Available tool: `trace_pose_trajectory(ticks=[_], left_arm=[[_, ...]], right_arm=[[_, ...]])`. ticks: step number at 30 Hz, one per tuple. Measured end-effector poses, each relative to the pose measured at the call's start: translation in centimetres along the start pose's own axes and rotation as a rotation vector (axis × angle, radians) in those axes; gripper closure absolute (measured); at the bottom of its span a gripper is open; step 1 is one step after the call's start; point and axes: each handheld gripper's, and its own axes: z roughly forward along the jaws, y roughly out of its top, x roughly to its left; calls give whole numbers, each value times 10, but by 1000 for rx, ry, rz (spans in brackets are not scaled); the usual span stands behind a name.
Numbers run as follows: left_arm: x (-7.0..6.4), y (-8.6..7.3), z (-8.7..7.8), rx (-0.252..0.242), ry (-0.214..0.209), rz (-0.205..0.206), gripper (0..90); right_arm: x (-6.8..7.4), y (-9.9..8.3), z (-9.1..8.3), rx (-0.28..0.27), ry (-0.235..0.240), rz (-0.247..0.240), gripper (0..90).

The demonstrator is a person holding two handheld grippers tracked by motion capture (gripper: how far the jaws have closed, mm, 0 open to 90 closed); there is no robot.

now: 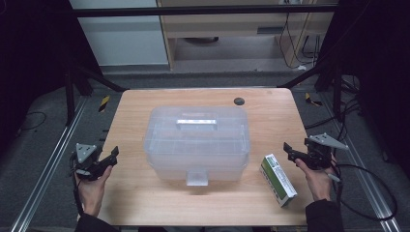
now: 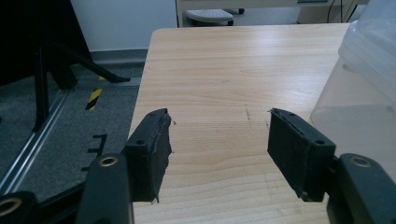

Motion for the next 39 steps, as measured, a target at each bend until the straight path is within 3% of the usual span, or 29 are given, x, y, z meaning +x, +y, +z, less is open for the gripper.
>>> trace_pose_trajectory(ticks=[3,11,20,25,30,39], left_arm=[[1,1,0,4,-19,-1,401],[-2,7,-3,7,-59,30,383],[-10,18,-8,21,-87,63,349],[-11,24,-10,21,-108,65,349],[-15,30,-11,15,-115,78,335],[-22,38,-11,25,-139,113,335]], right_arm=[[3,1,-2,-10,2,-3,169],[9,9,-5,29,80,9,103],[21,17,-9,33,131,-34,5],[27,21,-12,27,136,-48,6],[37,26,-16,30,134,-115,16],[46,32,-21,-1,165,-145,133]])
